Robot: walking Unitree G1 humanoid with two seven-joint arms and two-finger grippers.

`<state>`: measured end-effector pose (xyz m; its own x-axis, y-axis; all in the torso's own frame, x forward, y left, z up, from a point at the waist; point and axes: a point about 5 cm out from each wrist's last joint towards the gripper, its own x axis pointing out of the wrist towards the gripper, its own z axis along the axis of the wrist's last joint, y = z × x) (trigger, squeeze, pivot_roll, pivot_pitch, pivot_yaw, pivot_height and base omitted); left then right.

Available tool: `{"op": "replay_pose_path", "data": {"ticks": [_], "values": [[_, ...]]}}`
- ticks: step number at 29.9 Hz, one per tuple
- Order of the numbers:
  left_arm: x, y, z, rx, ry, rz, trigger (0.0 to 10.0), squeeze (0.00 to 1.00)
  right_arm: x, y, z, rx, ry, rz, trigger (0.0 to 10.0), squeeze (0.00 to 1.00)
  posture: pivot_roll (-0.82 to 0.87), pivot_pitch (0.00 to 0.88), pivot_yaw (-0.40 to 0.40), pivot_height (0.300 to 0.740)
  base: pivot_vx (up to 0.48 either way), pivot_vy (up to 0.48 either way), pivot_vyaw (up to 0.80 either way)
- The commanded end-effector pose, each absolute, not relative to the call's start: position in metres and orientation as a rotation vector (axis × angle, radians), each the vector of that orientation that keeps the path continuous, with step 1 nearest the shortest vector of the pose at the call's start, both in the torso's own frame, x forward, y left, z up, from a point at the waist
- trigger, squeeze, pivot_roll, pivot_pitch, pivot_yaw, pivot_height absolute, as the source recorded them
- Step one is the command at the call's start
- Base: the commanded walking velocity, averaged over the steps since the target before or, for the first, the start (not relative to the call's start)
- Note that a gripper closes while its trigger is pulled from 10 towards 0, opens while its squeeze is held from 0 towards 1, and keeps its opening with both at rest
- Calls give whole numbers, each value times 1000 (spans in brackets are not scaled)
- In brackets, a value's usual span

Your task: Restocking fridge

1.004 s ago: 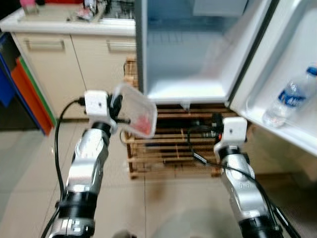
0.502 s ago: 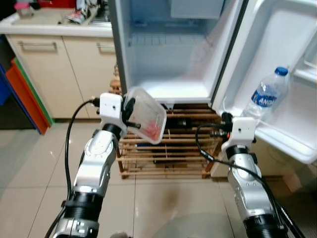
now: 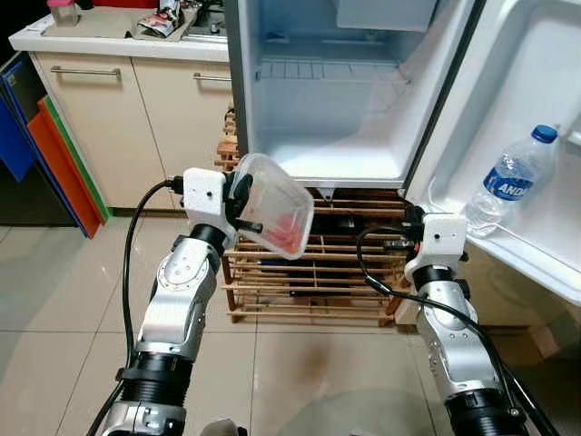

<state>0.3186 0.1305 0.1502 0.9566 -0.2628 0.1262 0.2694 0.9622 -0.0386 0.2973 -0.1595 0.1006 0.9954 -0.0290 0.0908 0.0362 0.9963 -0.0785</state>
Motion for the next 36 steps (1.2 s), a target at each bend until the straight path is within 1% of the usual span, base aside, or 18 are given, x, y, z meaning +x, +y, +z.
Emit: {"op": "replay_pose_path", "data": {"ticks": [1,4,7,8,9,10,11,12,14,16,18,19,21,24,25,26,31,36], "values": [[319,127,163,-64,-178,-292,10000,0,300,-160,105,-88,-111,-27,10000,0,50,0,-35,711,480,0,0],[320,127,164,-68,-180,-294,10000,0,300,-158,106,-80,-121,-6,10000,0,49,0,-35,711,480,0,0],[320,127,164,-68,-183,-296,10000,0,298,-154,106,-49,-122,44,10000,0,49,0,-35,711,480,0,0],[320,127,164,-67,-185,-299,10000,0,296,-150,105,-34,-112,96,10000,0,49,0,-36,711,480,0,0],[320,127,164,-67,-185,-299,10000,0,296,-150,105,-34,-112,96,10000,0,49,0,-36,711,480,0,0],[320,126,165,-62,-187,-304,10000,0,292,-147,102,-25,-94,147,10000,0,49,0,-36,711,480,0,0],[320,125,166,-60,-190,-313,10000,0,278,-151,88,-42,-38,218,10000,0,47,0,-41,711,480,0,0],[320,125,166,-60,-190,-313,10000,0,278,-151,88,-42,-38,218,10000,0,47,0,-41,711,480,0,0],[321,123,167,-55,-194,-327,10000,0,262,-164,72,-95,15,222,10000,0,44,0,-42,711,480,0,0],[321,123,167,-55,-194,-327,10000,0,262,-164,72,-95,15,222,10000,0,44,0,-42,711,480,0,0],[323,119,170,-46,-198,-346,10000,0,251,-176,59,-140,55,195,10000,0,28,0,-38,711,480,0,0],[323,119,170,-46,-198,-346,10000,0,251,-176,59,-140,55,195,10000,0,28,0,-38,711,480,0,0],[326,113,173,-41,-204,-381,10000,0,245,-184,53,-168,71,164,10000,0,21,0,-35,711,480,0,0],[326,113,173,-41,-204,-381,10000,0,245,-184,53,-168,71,164,10000,0,21,0,-35,711,480,0,0],[328,98,178,-48,-216,-447,10000,0,243,-185,52,-164,80,172,10000,0,18,0,-31,711,480,0,0],[328,92,180,-49,-221,-471,10000,0,242,-184,52,-162,84,179,10000,0,18,0,-31,711,480,0,0],[331,85,185,-61,-212,-482,10000,0,240,-182,49,-156,95,202,10000,0,16,0,-24,711,0,0,0],[339,71,190,-103,-188,-509,10000,0,230,-180,41,-172,127,258,10000,0,-5,0,-29,711,0,0,0]]}}
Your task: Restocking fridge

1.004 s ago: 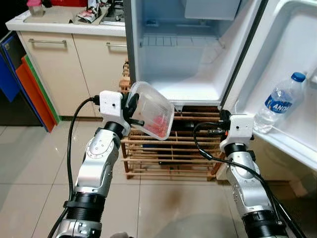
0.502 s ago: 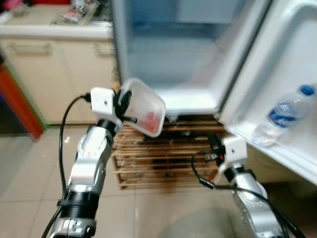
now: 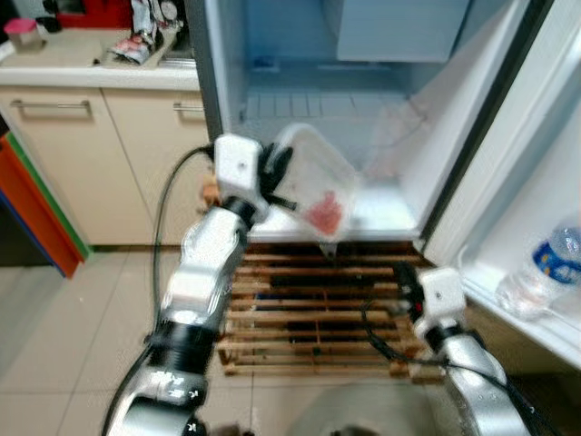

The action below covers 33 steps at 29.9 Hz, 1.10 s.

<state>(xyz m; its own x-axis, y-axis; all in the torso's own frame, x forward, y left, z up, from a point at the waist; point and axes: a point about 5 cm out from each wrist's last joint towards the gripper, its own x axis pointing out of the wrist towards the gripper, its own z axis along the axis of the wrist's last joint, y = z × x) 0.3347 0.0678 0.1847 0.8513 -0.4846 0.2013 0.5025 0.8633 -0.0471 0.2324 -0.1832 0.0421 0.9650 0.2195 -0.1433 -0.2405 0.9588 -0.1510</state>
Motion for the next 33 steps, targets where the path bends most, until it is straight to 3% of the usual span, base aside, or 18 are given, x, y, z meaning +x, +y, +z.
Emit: {"op": "replay_pose_path", "data": {"ticks": [1,6,10,18,21,25,33], "values": [[343,67,191,-113,-181,-516,10000,0,226,-181,41,-179,135,255,10000,0,-21,0,-30,711,0,0,0],[365,63,196,-156,-170,-463,10000,0,211,-185,48,-187,137,243,10000,0,-78,0,-45,711,0,0,0],[388,76,199,-227,-163,-330,10000,0,186,-198,70,-223,135,231,10000,0,-189,19,-72,711,0,0,0],[393,68,185,-377,-92,-292,10000,0,162,-212,88,-262,162,203,10000,0,-283,74,-98,711,0,0,0],[392,62,168,-504,-1,-244,10000,0,143,-213,91,-268,194,209,10000,0,-315,113,-105,711,0,0,0],[389,56,157,-521,49,-219,10000,0,135,-212,93,-257,205,216,10000,0,-330,140,-102,711,0,0,0],[393,76,152,-549,60,-96,10000,0,101,-222,81,-250,292,223,10000,0,-371,184,-106,711,0,0,0]]}}
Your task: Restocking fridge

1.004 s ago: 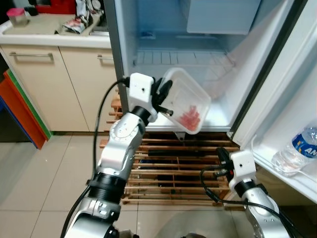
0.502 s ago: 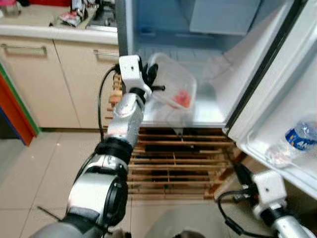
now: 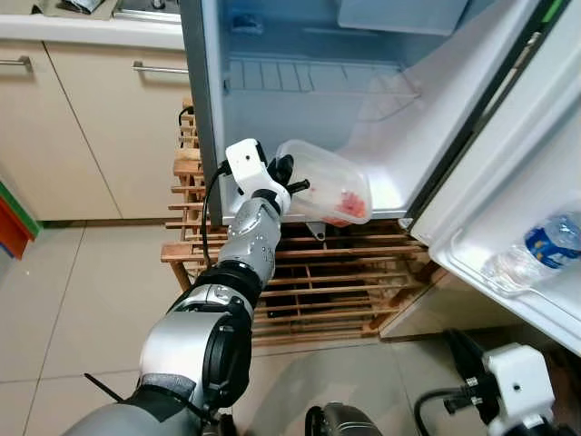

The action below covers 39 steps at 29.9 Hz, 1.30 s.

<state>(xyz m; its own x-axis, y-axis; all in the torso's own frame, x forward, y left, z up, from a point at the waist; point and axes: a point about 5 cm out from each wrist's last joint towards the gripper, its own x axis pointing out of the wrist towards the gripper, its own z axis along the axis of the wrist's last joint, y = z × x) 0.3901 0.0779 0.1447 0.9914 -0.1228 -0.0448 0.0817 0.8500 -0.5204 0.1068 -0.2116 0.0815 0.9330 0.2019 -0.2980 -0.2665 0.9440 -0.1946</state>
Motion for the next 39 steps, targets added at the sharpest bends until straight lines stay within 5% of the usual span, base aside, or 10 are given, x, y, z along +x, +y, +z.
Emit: {"op": "replay_pose_path", "data": {"ticks": [1,4,5,6,7,22,39], "values": [[393,76,152,-549,60,-96,10000,0,101,-222,81,-250,292,223,10000,0,-371,184,-106,711,0,0,0],[395,84,153,-558,55,-48,10000,0,82,-232,62,-249,349,212,10000,0,-381,196,-111,711,0,0,0],[395,88,152,-571,56,-17,10000,820,73,-236,52,-249,377,212,10000,0,-387,204,-117,711,0,0,0],[395,88,152,-571,56,-17,10000,820,73,-236,52,-249,377,212,10000,0,-387,204,-117,711,0,0,0],[395,90,151,-581,59,1,10000,976,69,-239,45,-248,393,211,10000,0,-388,208,-120,711,0,0,0],[389,78,139,-594,127,67,10000,1000,26,-285,-21,-244,554,186,10000,0,-381,213,-131,711,0,0,0],[399,78,168,-503,38,36,10000,1000,48,-308,-39,-229,604,156,10000,0,-342,190,-124,711,0,0,0]]}}
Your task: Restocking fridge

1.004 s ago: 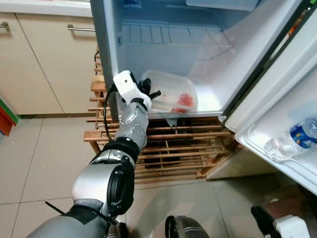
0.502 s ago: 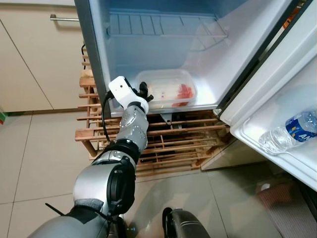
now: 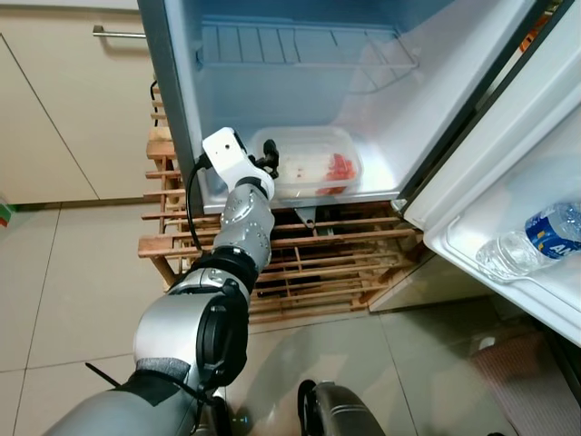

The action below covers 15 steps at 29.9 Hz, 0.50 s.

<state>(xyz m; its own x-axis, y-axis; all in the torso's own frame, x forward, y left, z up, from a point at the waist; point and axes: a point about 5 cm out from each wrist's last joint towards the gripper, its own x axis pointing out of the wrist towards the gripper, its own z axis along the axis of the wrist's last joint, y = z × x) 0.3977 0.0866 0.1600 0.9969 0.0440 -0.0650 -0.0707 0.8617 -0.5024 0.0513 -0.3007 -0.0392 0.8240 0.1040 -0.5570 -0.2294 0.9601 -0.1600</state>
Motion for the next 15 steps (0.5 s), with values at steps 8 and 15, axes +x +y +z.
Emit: {"op": "replay_pose_path", "data": {"ticks": [8,15], "values": [[399,81,170,-476,15,48,10000,1000,51,-306,-50,-212,680,132,10000,0,-334,170,-126,711,0,0,0],[400,83,177,-404,-31,64,10000,24,52,-297,-57,-215,706,130,10000,0,-316,144,-129,711,0,0,0]]}}
